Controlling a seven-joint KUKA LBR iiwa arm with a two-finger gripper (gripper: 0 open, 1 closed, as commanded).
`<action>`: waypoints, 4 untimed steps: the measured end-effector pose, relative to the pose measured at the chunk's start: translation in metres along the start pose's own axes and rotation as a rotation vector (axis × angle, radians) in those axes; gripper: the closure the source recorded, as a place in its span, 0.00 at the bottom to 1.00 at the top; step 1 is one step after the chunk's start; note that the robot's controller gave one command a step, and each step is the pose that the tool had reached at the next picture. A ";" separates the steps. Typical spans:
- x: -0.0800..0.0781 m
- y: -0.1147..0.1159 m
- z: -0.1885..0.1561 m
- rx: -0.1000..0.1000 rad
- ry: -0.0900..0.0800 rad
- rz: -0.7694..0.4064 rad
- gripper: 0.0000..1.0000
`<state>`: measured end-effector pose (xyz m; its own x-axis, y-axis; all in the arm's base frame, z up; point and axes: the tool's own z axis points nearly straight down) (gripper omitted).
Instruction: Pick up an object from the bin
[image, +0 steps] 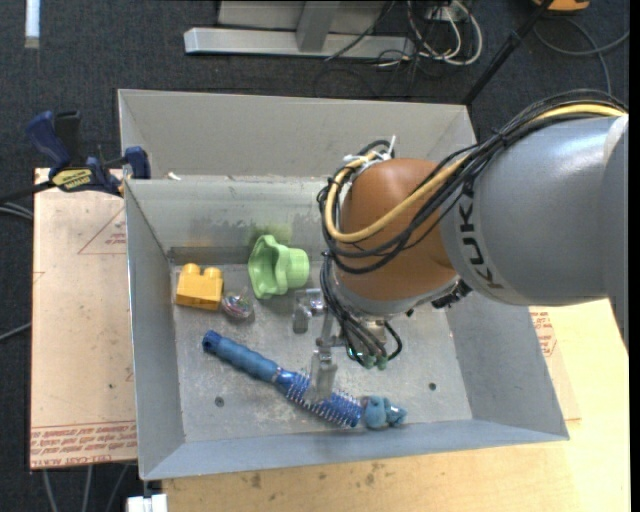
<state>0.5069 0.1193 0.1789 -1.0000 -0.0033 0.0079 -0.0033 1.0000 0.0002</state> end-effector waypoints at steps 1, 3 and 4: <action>-0.003 0.017 0.112 -0.001 -0.004 0.317 0.00; -0.004 0.017 0.111 -0.004 -0.005 0.319 0.00; -0.004 0.017 0.111 -0.005 -0.005 0.320 0.00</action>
Offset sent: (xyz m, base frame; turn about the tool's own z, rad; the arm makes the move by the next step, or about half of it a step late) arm 0.0033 0.0162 -0.1089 0.3188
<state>0.5103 0.1364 0.0677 -0.9503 0.3113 0.0036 0.3114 0.9503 0.0036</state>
